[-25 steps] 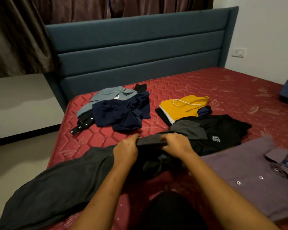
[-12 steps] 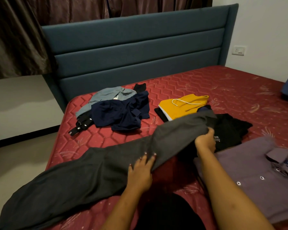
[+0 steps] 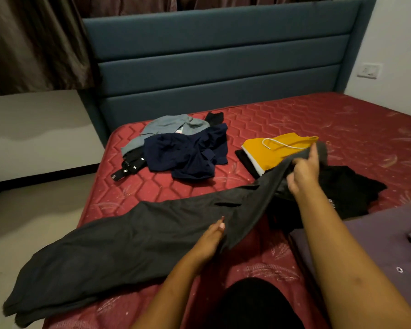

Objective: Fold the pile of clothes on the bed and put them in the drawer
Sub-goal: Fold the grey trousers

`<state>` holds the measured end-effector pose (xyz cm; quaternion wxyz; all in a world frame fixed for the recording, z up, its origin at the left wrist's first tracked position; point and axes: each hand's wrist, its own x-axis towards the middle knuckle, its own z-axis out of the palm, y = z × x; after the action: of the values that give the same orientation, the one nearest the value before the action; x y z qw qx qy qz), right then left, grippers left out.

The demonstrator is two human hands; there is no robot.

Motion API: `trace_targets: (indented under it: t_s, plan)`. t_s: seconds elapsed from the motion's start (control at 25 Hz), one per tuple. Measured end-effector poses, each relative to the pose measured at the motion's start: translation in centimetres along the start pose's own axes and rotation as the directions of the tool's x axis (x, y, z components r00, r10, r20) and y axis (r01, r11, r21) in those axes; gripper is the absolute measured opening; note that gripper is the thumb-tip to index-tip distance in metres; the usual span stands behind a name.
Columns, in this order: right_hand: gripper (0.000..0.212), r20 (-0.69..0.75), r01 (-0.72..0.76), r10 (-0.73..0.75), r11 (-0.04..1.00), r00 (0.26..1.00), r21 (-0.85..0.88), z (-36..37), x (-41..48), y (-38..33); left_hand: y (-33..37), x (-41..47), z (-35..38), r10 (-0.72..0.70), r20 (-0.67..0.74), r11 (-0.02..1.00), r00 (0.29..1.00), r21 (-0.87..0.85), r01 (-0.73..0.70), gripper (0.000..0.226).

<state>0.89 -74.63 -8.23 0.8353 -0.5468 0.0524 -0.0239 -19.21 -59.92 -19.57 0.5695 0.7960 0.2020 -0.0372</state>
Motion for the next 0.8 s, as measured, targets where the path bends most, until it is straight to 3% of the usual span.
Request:
trace_targets:
  t_s: [0.08, 0.16, 0.24, 0.32, 0.48, 0.68, 0.8]
  plan:
    - [0.077, 0.066, 0.002, -0.009, 0.994, 0.998, 0.105, 2.6, -0.1, -1.4, -0.4, -0.1, -2.4, -0.049, -0.102, 0.971, 0.994, -0.239, 0.023, 0.043]
    - [0.063, 0.101, -0.002, -0.024, 0.967, 0.995, 0.253, 4.8, -0.6, -2.1, -1.3, 0.3, -4.8, -0.107, -0.181, 0.955, 0.978, -0.293, 0.05, 0.037]
    - [0.057, 0.072, 0.065, -0.091, 0.951, 0.993, 0.301, 6.4, -1.2, -1.5, -2.7, 1.6, -7.6, -0.123, -0.26, 0.986, 0.958, -0.137, 0.089, 0.033]
    - [0.065, 0.051, 0.154, -0.169, 0.964, 0.984, 0.217, 7.1, -1.5, -0.4, -4.2, 3.6, -10.5, -0.084, -0.322, 0.972, 0.943, 0.182, 0.149, 0.033]
    - [0.072, -0.012, 0.18, -0.179, 0.981, 0.984, 0.074, 7.8, -1.1, 2.8, -5.9, 8.4, -13.3, 0.036, -0.252, 0.77, 0.967, 0.624, 0.134, 0.04]
    - [0.079, -0.082, 0.186, -0.187, 0.982, 0.979, -0.029, 7.1, 1.3, 7.2, -4.2, 13.0, -9.3, 0.006, -0.018, 0.586, 1.0, 0.81, 0.011, 0.05]
    - [0.076, -0.112, 0.188, -0.192, 0.981, 0.975, -0.043, 5.4, 3.2, 7.6, -3.9, 14.0, -7.8, 0.027, -0.046, 0.575, 0.999, 0.818, 0.022, 0.045]
